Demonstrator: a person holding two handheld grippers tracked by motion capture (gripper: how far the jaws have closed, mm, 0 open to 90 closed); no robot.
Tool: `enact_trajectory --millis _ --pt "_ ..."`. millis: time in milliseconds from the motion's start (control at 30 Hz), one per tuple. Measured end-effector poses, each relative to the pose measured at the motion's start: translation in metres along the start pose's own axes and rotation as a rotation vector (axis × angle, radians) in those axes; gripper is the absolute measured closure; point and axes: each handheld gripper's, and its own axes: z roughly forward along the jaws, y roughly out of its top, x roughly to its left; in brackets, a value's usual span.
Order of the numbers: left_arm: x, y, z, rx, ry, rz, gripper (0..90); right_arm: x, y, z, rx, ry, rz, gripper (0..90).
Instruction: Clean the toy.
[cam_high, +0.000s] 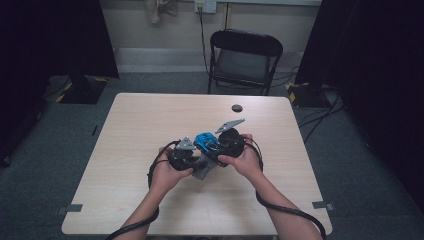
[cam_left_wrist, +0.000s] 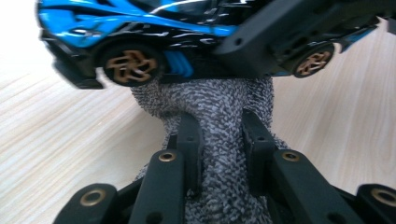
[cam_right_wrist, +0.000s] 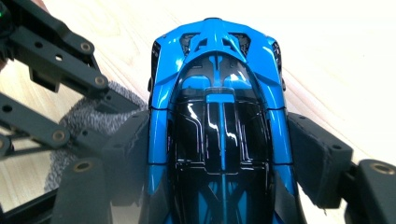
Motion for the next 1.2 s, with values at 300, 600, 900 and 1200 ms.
enact_trajectory --millis 300,600,900,1200 --pt "-0.010 0.000 0.005 0.001 -0.026 0.017 73.5 -0.002 0.003 0.003 0.004 -0.007 0.024 28.8" --pt "-0.020 -0.002 0.010 0.006 -0.055 0.034 73.5 -0.003 0.005 0.006 0.012 -0.024 0.033 28.9" --pt "-0.039 -0.002 0.018 0.015 -0.111 0.082 73.5 -0.006 0.008 0.008 0.007 -0.022 0.045 28.9" --pt "-0.037 -0.006 0.009 0.055 -0.103 0.096 73.5 -0.012 0.008 -0.002 -0.003 -0.034 0.045 28.9"
